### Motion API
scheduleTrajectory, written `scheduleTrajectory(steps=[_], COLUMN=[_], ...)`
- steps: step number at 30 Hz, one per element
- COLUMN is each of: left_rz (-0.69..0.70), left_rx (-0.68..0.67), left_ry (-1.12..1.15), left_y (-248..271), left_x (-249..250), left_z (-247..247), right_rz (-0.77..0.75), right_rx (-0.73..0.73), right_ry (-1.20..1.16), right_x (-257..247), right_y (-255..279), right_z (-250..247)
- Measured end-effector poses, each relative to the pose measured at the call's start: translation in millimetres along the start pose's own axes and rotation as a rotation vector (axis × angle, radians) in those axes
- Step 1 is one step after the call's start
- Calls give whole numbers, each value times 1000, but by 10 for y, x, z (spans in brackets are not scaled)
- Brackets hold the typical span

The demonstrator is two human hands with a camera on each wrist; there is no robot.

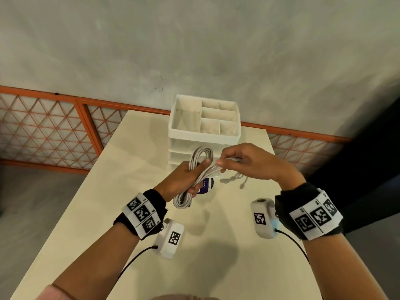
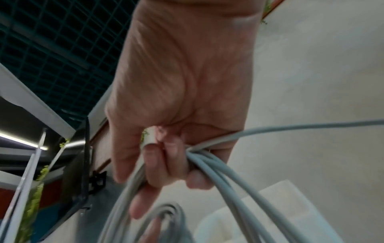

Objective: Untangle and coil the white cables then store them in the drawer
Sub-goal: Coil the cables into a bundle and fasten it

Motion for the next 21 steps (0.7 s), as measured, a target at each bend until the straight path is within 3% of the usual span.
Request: scheduleTrajectory(steps=[6,13,16,21], left_rz=[-110,-33,-38,-75], left_rx=[-60,-42,-35,-90], left_ry=[93,8,-77,17], left_y=[15,58,51,58], left_x=[-76,-59,-122,-83], left_z=[238,247,238,206], right_rz=[-61,-20,-16,56], right_rx=[-1,79,60,198], right_ry=[49,-212,-211,-197], right_x=[-98,-14,-10,89], right_y=[-126,-260,-301,-290], right_z=[62,91,131,38])
Point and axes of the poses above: each hand's wrist, its own y-axis away from the middle knuckle, its own z-axis out of the palm, x = y × z, the point moved 3 cm from there along -y, towards the middle knuckle, and after that the axes turned 2 degrees about -y, right-handed, at the moved point
